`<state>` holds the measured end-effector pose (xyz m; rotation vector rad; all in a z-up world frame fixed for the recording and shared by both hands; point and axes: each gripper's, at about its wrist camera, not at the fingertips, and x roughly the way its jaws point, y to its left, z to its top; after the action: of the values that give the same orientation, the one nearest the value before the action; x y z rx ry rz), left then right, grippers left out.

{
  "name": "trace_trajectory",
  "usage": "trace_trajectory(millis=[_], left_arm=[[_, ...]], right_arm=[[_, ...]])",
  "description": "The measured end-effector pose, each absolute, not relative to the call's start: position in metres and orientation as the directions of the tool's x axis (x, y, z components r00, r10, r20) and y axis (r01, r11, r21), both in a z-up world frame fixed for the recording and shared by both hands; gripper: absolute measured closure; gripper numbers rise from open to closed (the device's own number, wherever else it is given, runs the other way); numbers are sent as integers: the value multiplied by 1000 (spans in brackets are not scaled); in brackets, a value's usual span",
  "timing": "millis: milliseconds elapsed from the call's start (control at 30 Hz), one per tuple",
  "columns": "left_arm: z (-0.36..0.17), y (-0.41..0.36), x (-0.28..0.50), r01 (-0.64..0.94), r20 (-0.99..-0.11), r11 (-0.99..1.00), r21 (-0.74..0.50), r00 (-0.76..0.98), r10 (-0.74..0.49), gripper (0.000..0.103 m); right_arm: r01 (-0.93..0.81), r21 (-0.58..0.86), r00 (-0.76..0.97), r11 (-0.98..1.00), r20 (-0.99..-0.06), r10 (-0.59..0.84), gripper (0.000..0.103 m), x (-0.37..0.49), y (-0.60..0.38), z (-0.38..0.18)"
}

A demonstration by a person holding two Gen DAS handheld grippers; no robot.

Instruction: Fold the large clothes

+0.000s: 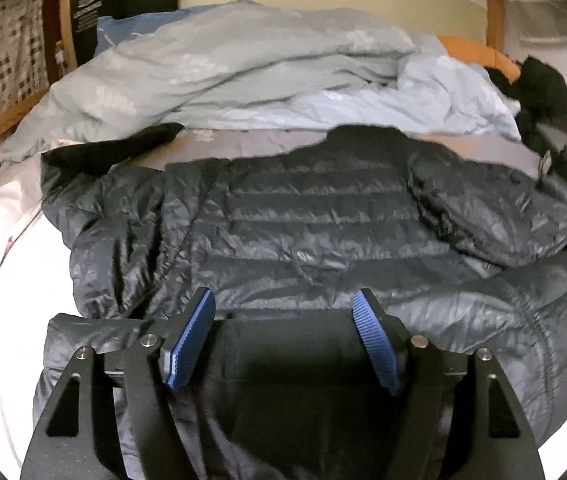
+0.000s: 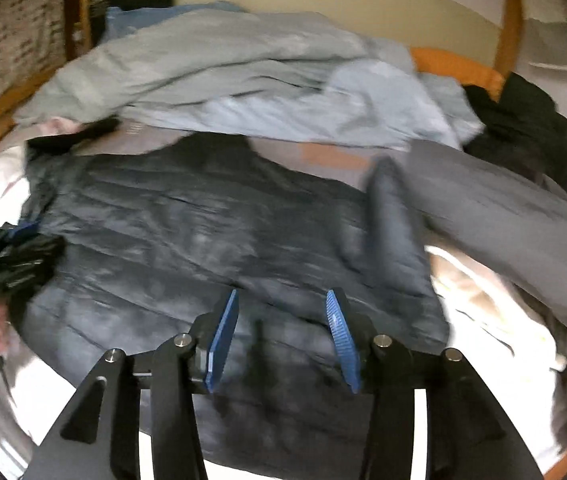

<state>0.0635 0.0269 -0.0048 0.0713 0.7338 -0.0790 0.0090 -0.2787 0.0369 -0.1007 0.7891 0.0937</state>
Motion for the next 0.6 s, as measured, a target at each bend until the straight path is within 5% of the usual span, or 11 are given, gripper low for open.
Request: trace_trajectory(millis=[300,533,567,600], left_arm=[[15,43,58,32,-622,994,104,782,40,33],[33,85,72,-106,-603,991,81,786,133,33],[38,94,72,-129,-599,989,65,788,142,33],[44,104,71,-153,-593,987,41,792,148,33]], right_arm=[[-193,13,597,981,-792,129,52,105,-177,-1],[-78,-25,464,997,-886,14,43,170,-135,-34],[-62,-26,458,998,-889,5,47,176,-133,-38],[-26,-34,463,999,-886,-18,68,184,-132,-41]])
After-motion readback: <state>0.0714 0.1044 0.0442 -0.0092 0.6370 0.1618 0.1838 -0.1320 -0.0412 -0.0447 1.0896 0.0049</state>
